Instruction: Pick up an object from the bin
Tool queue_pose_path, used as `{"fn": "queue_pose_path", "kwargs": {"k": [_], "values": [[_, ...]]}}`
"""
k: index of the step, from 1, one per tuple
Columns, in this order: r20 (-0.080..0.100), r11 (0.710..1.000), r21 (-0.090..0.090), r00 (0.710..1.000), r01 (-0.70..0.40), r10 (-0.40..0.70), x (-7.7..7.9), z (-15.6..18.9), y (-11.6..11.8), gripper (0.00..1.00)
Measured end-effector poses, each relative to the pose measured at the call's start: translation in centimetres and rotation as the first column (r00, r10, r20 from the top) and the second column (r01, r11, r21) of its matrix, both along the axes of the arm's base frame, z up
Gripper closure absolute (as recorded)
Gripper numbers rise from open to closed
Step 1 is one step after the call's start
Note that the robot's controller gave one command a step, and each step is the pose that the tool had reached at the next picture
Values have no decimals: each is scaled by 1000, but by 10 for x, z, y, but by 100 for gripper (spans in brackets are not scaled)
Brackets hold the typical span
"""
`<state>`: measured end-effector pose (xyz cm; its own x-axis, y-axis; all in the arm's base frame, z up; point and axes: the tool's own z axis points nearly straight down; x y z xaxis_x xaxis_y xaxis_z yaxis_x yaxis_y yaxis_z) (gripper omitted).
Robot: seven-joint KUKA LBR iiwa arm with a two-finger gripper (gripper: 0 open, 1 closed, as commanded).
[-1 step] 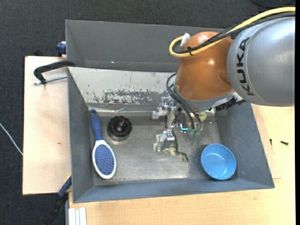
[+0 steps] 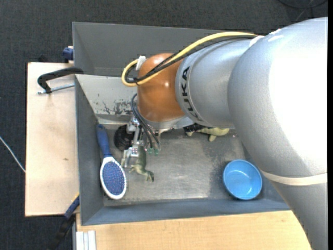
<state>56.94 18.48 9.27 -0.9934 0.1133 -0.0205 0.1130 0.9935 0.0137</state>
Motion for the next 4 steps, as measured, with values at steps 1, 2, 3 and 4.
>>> {"fn": "queue_pose_path", "kwargs": {"k": [1, 2, 3, 4], "values": [[-2, 464, -42, 465, -885, 885, -54, -13, -4, 0], [-2, 107, -39, 107, -993, 994, -69, -15, -26, 0], [-20, 88, -27, 89, -996, 996, -69, -16, 13, 0], [-52, 24, -19, 24, -1000, 998, -60, -15, 32, 0]]}}
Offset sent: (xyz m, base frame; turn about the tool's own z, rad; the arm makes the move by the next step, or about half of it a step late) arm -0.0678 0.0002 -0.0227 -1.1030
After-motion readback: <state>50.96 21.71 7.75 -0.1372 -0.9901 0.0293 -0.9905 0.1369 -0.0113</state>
